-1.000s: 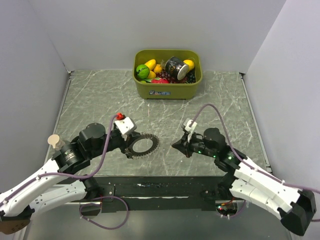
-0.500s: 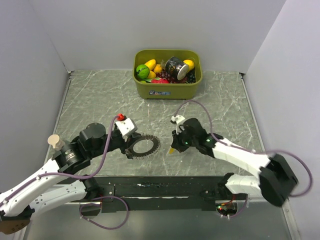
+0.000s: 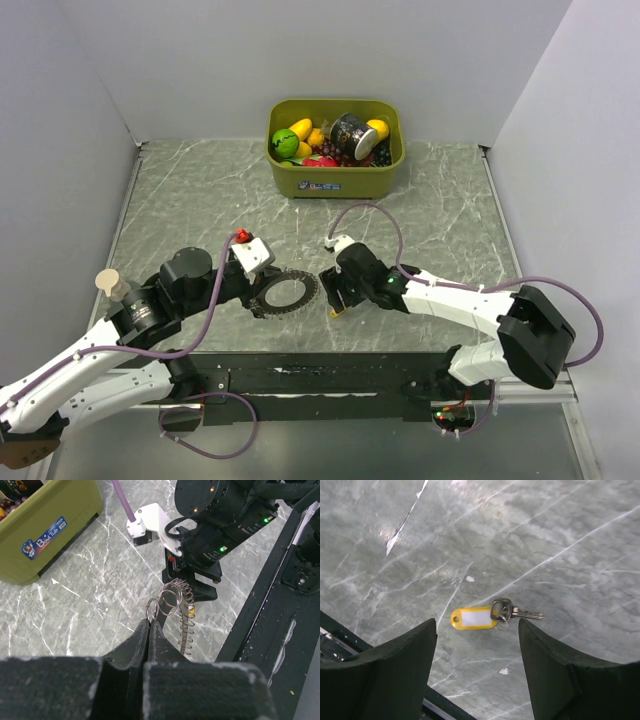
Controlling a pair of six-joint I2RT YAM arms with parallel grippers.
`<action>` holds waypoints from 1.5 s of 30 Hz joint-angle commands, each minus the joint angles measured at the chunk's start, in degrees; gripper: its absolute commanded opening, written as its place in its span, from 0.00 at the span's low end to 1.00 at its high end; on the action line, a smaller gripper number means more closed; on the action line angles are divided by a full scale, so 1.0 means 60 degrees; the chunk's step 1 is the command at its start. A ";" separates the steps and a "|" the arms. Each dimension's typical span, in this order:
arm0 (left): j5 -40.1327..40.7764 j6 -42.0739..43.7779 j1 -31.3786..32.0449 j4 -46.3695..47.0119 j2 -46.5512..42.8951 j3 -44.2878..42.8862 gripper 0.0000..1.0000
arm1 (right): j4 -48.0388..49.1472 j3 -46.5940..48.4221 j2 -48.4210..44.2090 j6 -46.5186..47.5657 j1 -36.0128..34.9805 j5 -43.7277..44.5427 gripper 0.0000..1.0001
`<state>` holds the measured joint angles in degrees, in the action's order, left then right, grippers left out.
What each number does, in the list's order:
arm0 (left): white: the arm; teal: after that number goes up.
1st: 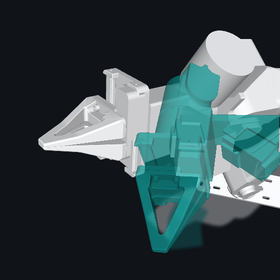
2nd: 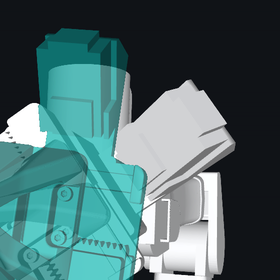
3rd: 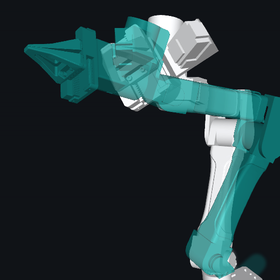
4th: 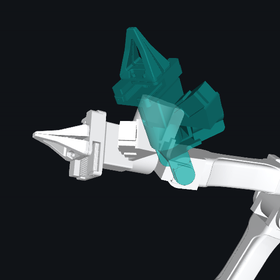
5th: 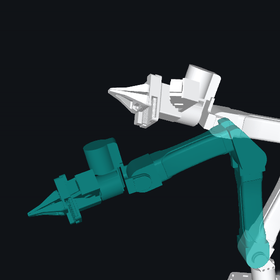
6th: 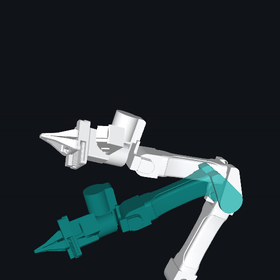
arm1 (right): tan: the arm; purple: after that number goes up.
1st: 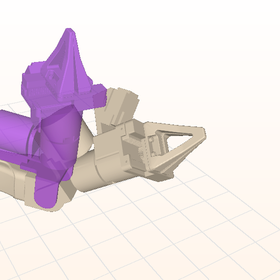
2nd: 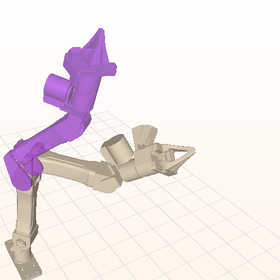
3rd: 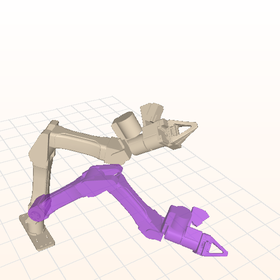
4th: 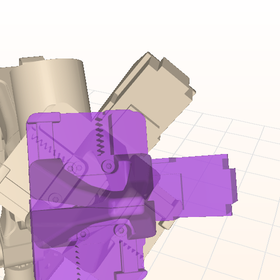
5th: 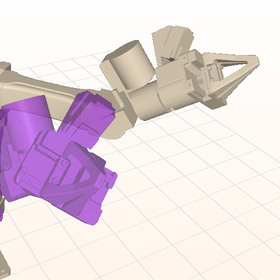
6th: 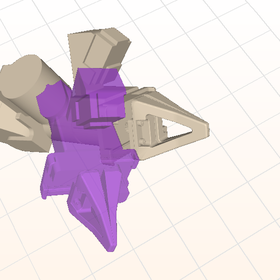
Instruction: Put the keys on the keyring
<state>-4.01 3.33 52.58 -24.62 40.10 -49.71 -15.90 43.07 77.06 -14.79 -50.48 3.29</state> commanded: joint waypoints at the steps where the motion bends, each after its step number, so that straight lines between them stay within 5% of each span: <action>1: 0.0126 0.0030 -0.0032 0.0720 -0.0164 -0.0005 0.01 | -0.0074 0.0131 -0.0202 -0.0172 0.0005 0.0565 0.68; 5: 0.0155 0.0045 -0.0018 0.0691 -0.0193 -0.0020 0.01 | -0.0235 0.0102 0.0150 -0.0348 0.0005 0.0594 0.57; 10: 0.0185 0.0016 -0.0018 0.0691 -0.0266 0.0024 0.01 | -0.0091 -0.0262 0.0298 -0.0919 0.0150 0.0785 0.56; 26: 0.0141 -0.0013 -0.0018 0.0720 -0.0267 0.0068 0.01 | 0.3630 -0.3559 -0.1988 -0.1826 0.2465 -0.3038 0.43; 45: 0.0170 -0.0057 -0.0018 0.0691 -0.0296 0.0053 0.01 | 0.4818 -0.3589 -0.0333 -0.2135 0.2861 -0.3580 0.25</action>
<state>-3.53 3.38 52.58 -24.45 39.20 -48.95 10.79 20.69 74.04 -27.55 -33.87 -18.41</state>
